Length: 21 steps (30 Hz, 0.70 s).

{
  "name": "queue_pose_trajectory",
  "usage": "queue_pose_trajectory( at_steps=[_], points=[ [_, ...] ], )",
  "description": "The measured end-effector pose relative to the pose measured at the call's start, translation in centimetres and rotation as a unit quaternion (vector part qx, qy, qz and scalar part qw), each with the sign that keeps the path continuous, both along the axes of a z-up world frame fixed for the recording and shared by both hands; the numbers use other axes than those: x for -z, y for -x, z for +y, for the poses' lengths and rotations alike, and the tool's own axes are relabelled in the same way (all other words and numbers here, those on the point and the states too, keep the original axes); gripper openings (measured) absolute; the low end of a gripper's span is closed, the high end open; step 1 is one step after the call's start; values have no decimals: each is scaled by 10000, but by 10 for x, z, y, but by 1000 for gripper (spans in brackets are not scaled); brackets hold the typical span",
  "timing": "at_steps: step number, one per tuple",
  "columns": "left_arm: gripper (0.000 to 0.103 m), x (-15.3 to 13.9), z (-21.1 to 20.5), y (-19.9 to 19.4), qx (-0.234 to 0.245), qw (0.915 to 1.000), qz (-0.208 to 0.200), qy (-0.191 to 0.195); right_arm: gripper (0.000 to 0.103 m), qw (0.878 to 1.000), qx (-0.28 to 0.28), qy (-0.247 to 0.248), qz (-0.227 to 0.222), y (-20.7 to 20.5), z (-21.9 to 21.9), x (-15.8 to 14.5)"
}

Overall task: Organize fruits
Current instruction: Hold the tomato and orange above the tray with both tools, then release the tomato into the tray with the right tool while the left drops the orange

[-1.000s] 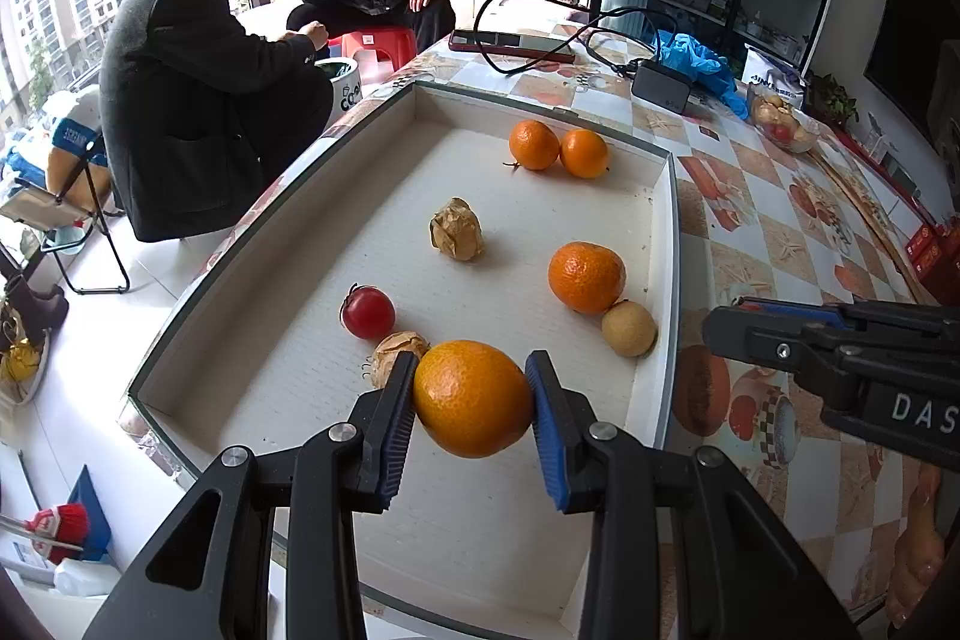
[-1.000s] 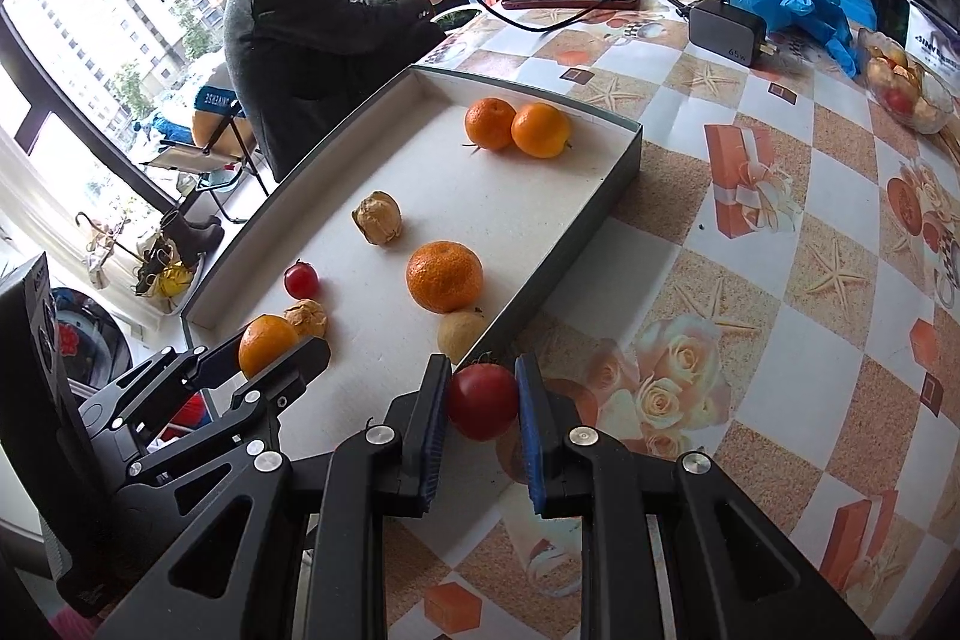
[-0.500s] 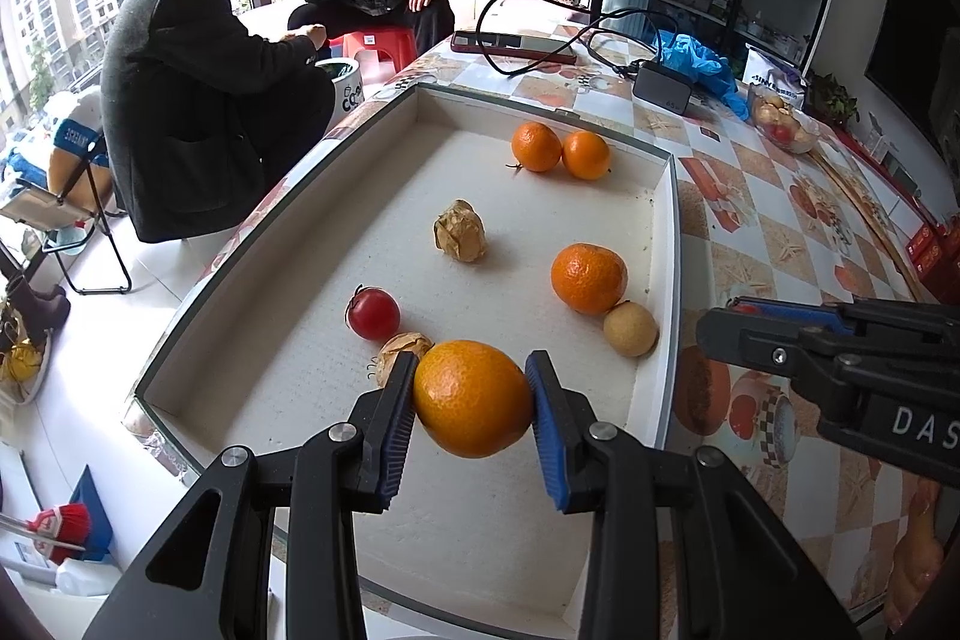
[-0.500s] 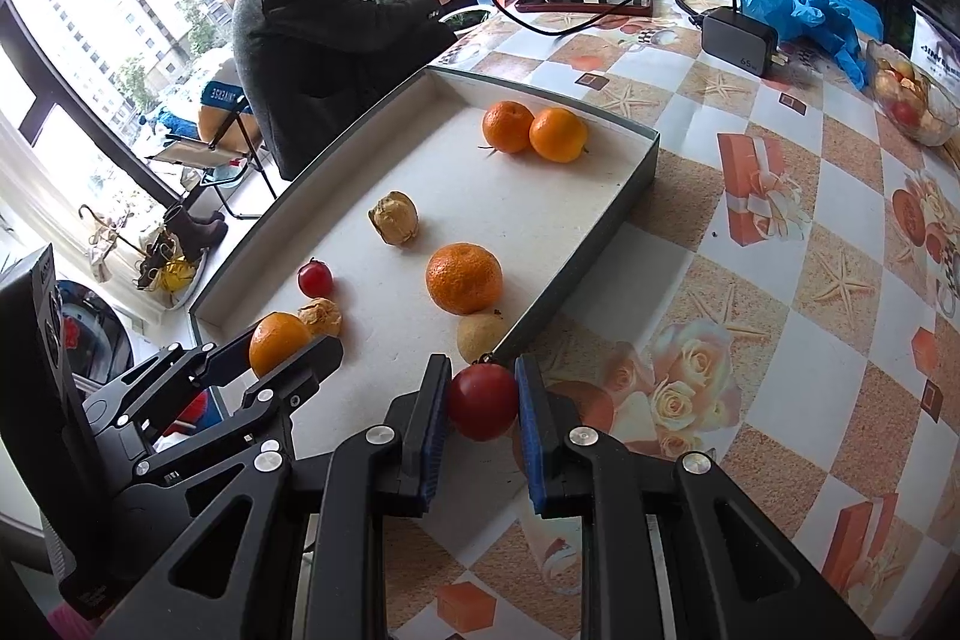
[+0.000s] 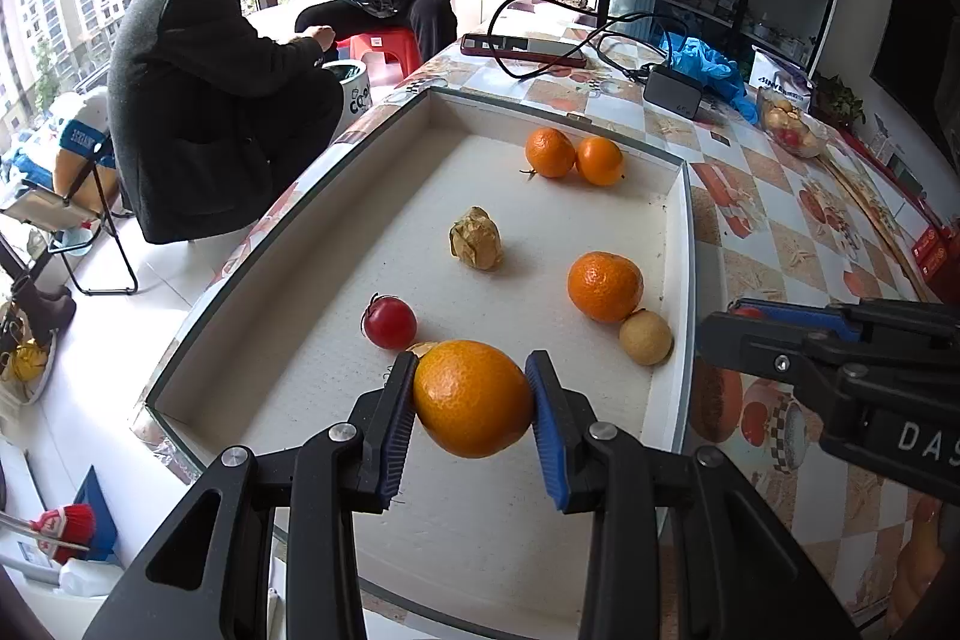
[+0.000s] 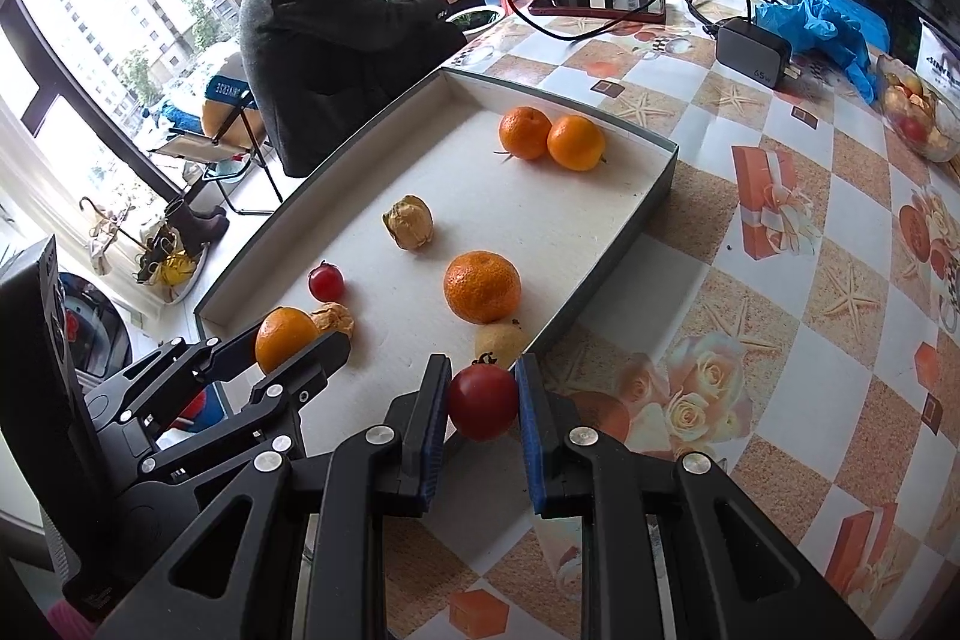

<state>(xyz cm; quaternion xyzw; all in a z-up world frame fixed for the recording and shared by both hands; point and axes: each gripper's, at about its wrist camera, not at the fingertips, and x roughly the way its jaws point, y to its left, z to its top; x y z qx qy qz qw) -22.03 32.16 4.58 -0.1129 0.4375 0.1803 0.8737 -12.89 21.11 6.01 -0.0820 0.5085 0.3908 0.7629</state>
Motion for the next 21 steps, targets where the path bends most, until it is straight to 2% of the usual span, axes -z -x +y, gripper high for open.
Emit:
queue_pose_trajectory(
  at_steps=[11, 21],
  points=[
    [40, 5, 4, -1, -32, 10000, 58, 23, 23, 10000, -48, 30, 7, 2, 6, 1],
    [40, 9, 12, -8, -82, 9998, 135, 92, 23, 9998, -120, 103, -99, -8, 31, -3]
  ],
)
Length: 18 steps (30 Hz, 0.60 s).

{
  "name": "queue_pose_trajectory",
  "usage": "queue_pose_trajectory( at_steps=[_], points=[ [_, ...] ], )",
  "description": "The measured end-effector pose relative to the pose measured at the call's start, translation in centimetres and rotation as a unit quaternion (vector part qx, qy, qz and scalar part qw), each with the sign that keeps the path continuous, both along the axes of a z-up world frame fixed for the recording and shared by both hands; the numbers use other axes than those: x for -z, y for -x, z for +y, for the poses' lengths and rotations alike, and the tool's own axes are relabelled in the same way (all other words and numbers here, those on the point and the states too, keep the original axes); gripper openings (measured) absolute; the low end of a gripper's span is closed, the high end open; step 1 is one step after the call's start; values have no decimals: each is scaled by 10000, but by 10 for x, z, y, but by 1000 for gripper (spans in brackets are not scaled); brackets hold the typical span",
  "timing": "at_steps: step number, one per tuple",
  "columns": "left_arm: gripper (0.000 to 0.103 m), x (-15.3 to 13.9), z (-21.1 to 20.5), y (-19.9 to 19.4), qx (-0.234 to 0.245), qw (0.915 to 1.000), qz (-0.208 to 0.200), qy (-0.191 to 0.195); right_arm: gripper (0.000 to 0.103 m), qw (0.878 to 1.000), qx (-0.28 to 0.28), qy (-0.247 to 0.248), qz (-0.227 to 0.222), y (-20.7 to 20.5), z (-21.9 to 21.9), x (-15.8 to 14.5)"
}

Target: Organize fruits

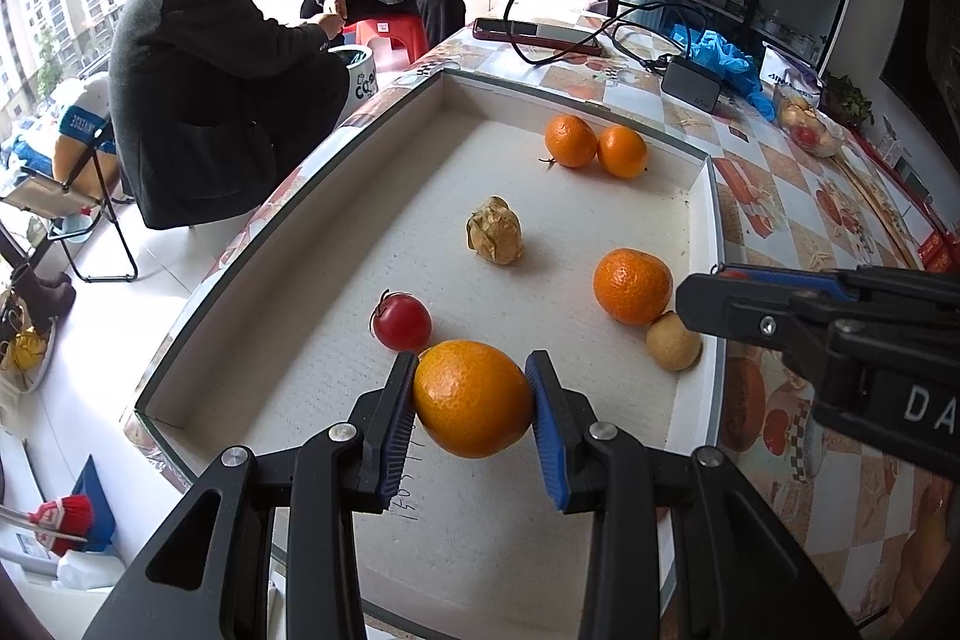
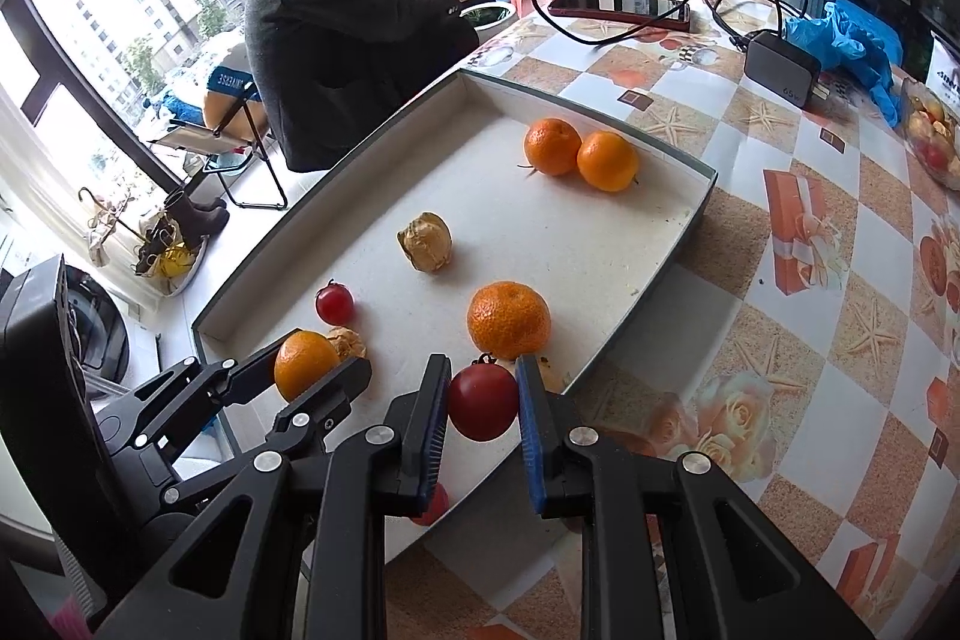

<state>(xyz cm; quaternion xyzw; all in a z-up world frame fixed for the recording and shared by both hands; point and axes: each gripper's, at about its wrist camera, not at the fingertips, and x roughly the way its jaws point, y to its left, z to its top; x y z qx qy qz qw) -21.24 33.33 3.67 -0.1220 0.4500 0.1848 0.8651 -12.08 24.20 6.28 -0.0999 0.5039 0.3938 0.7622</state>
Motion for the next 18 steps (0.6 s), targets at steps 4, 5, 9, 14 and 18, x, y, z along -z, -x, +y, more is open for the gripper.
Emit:
queue_pose_trajectory(
  at_steps=[4, 5, 9, 14, 18],
  points=[
    [40, 2, 1, -6, 3, 10000, 38, -2, 23, 9999, -68, 118, -7, -9, 16, 4],
    [40, 2, 1, -6, 0, 10000, 28, -12, 23, 9998, -93, 165, 11, -10, 19, 6],
    [70, 0, 0, -5, -27, 9999, -29, -152, 24, 9994, -126, 335, 29, -12, 27, 12],
    [88, -7, 2, 0, -31, 9996, -256, -75, 86, 9994, -150, 281, -118, -11, 26, 6],
    [103, -10, 5, 0, -85, 9997, -241, 45, 89, 9982, -191, 408, -405, -7, 27, -3]
  ],
)
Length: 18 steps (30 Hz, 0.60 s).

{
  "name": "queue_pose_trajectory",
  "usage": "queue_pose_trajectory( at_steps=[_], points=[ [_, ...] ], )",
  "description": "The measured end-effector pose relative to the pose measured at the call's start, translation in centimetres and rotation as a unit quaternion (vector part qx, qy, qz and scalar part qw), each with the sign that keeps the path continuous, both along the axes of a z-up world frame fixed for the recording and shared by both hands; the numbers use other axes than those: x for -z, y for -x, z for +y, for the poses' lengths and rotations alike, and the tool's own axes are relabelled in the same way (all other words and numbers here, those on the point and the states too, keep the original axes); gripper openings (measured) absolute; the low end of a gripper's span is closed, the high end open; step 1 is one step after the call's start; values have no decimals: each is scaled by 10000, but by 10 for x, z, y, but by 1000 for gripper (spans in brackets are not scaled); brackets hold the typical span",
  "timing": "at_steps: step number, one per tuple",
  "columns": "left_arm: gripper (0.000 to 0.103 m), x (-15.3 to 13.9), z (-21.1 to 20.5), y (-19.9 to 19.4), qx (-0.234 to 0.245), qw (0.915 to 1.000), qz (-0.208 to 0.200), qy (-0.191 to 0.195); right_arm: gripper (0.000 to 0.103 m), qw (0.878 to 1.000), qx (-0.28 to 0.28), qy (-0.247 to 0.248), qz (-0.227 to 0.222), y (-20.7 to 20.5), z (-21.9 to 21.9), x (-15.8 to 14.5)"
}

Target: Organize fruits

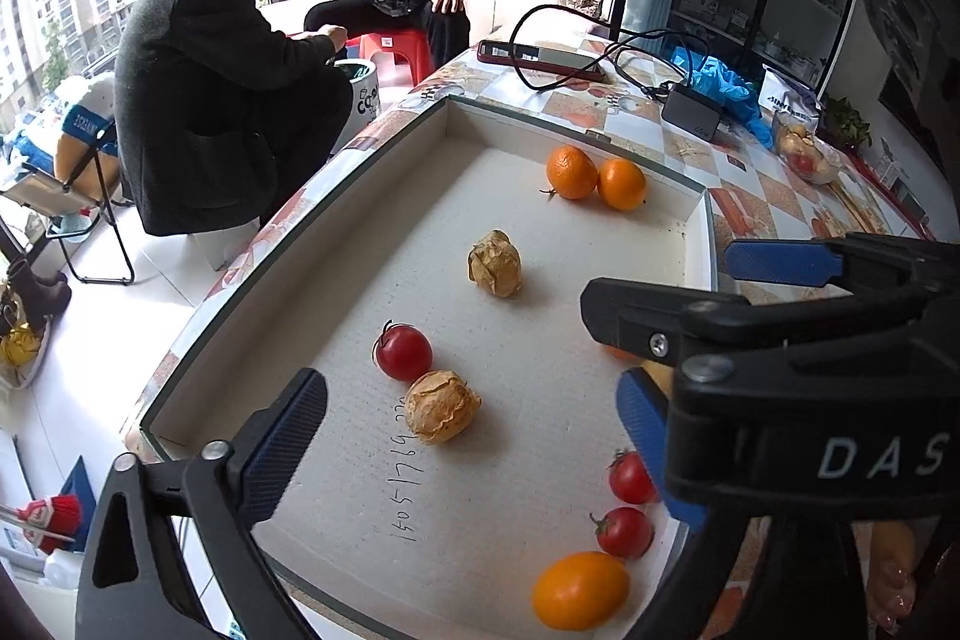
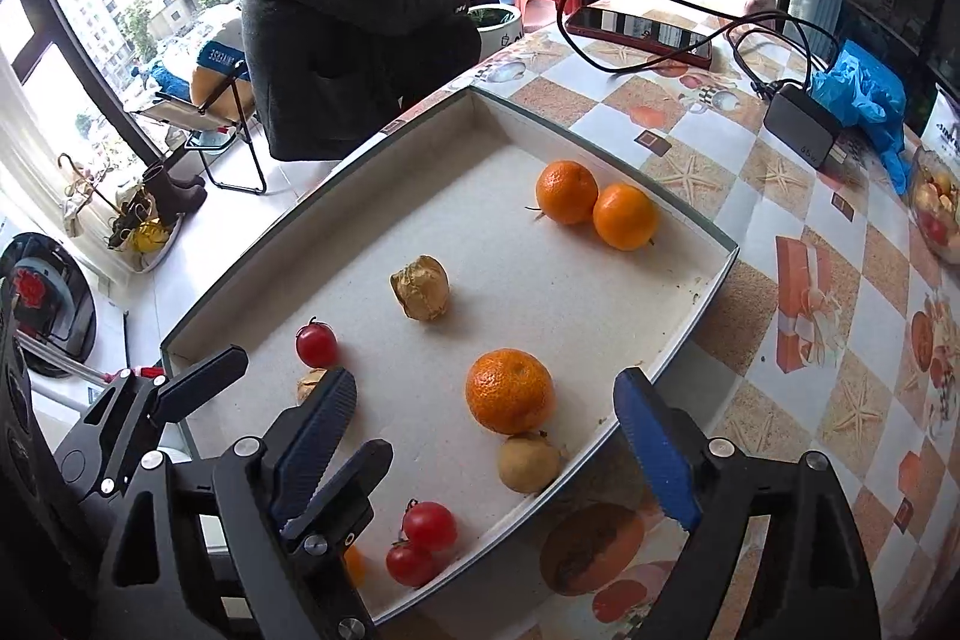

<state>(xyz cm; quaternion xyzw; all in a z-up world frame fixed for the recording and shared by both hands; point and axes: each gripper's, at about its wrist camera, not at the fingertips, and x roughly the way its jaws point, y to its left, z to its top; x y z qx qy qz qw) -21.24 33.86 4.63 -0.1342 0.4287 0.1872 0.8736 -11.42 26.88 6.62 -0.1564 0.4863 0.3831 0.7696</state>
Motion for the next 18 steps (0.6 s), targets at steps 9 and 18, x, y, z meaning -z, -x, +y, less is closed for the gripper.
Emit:
queue_pose_trajectory(
  at_steps=[9, 18],
  points=[
    [103, -15, -9, 7, -39, 9994, -132, -303, 103, 9997, 137, 177, -120, 3, -13, -8],
    [103, -9, -18, 7, 3, 9995, 133, -285, 103, 9997, 139, 202, 23, 6, -21, -5]
  ],
)
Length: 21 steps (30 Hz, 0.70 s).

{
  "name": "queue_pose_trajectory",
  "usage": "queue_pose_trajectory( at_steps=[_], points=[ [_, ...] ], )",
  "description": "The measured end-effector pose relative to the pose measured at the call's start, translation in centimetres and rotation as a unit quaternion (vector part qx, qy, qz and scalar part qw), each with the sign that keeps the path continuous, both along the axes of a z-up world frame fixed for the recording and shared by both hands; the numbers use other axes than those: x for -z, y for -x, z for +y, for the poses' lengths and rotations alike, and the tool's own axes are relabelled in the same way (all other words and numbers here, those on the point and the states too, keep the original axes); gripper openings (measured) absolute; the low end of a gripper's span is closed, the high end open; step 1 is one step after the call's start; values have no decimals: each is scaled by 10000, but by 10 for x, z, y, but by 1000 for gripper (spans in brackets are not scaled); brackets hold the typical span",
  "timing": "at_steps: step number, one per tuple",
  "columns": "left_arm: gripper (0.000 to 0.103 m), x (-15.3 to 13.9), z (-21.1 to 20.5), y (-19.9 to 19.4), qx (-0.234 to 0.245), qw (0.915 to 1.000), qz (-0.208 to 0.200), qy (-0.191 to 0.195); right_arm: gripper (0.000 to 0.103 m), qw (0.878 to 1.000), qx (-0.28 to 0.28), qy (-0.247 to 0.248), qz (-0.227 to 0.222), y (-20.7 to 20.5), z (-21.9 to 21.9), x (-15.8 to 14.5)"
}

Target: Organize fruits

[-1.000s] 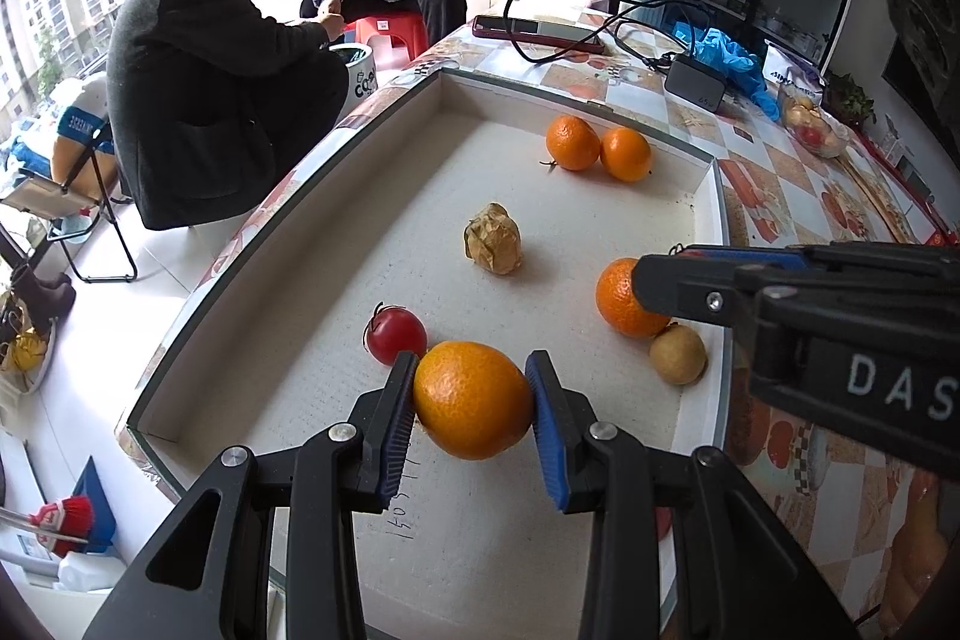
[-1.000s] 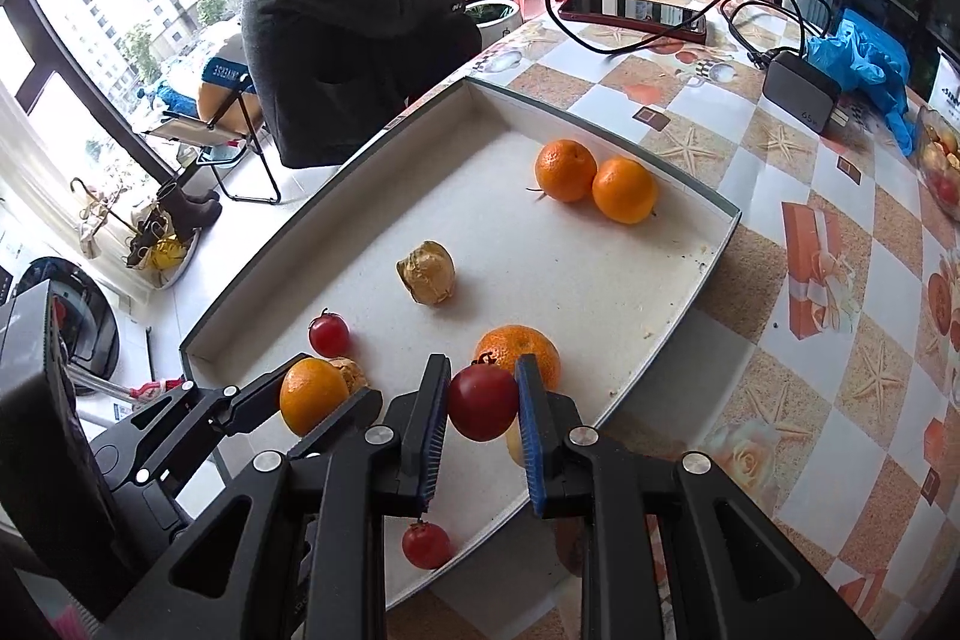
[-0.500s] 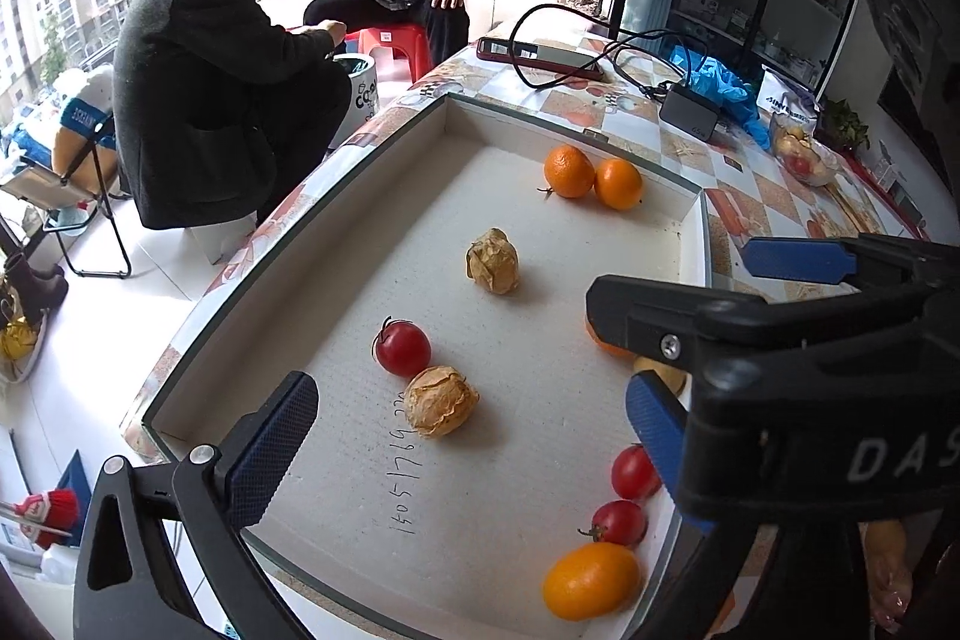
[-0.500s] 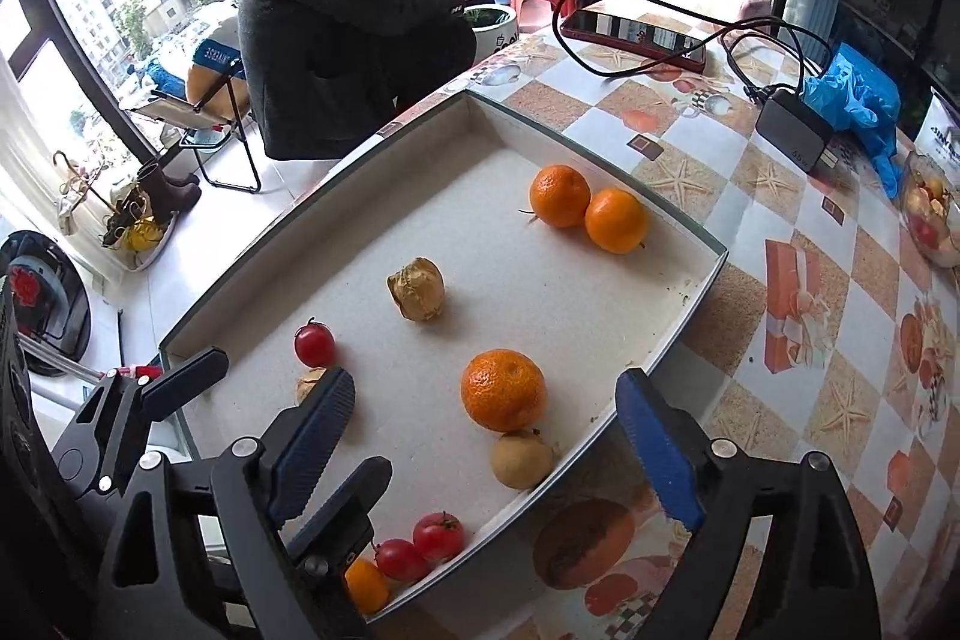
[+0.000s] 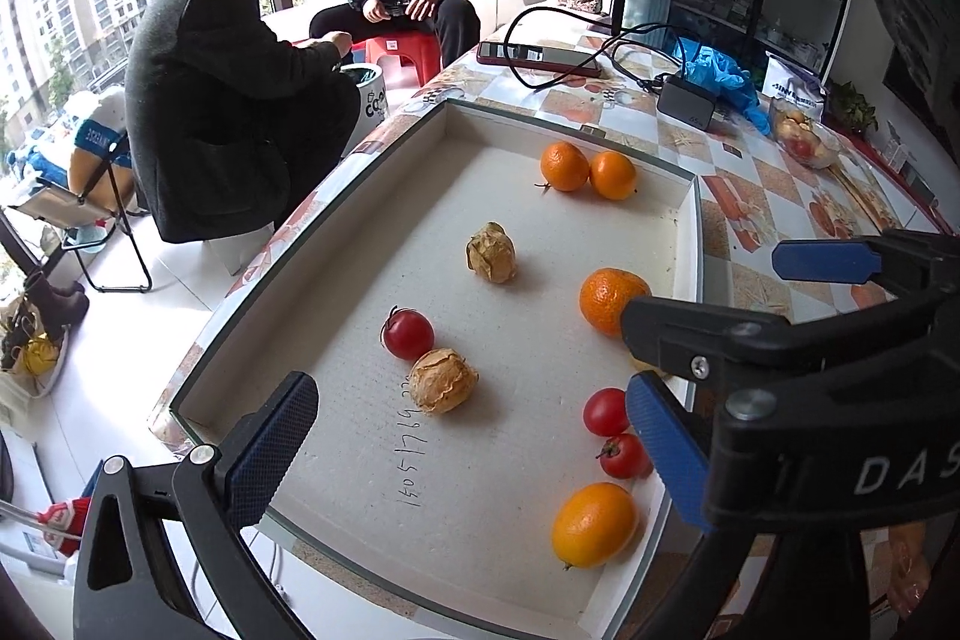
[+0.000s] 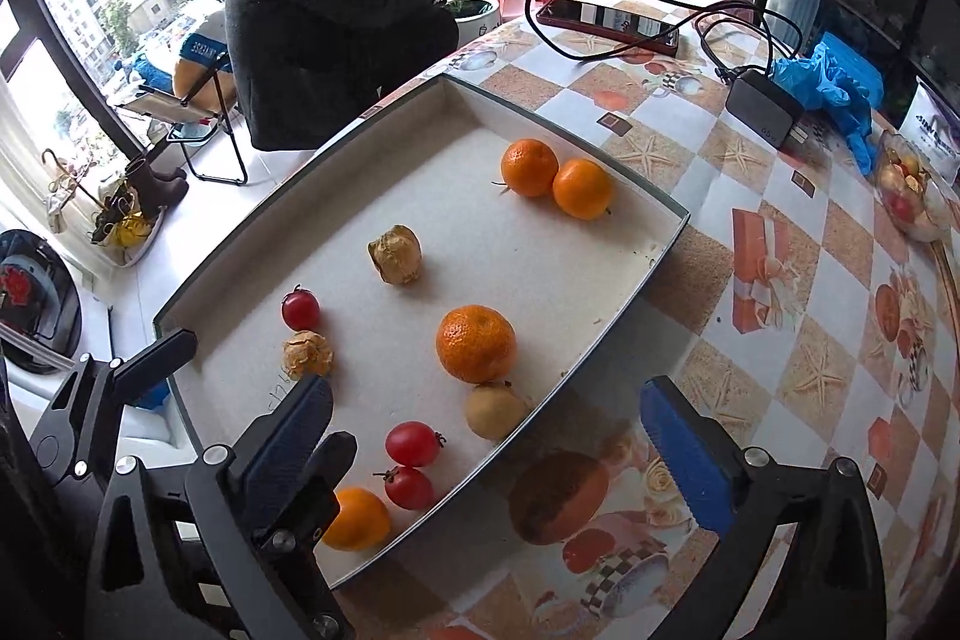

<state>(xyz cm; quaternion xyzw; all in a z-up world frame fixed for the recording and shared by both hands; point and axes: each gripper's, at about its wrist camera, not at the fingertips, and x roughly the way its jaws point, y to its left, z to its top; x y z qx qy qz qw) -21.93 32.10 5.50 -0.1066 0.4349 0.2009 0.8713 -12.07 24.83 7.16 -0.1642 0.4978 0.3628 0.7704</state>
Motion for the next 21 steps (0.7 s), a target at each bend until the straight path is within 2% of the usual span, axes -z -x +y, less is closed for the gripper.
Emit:
queue_pose_trajectory(
  at_steps=[7, 21],
  points=[
    [103, -3, -4, 1, -27, 9998, 58, -178, 103, 10000, -2, 49, -27, 4, -4, 0],
    [103, -7, -8, 3, -22, 9996, 100, -272, 103, 10000, -46, 28, -76, 9, -8, -4]
  ],
)
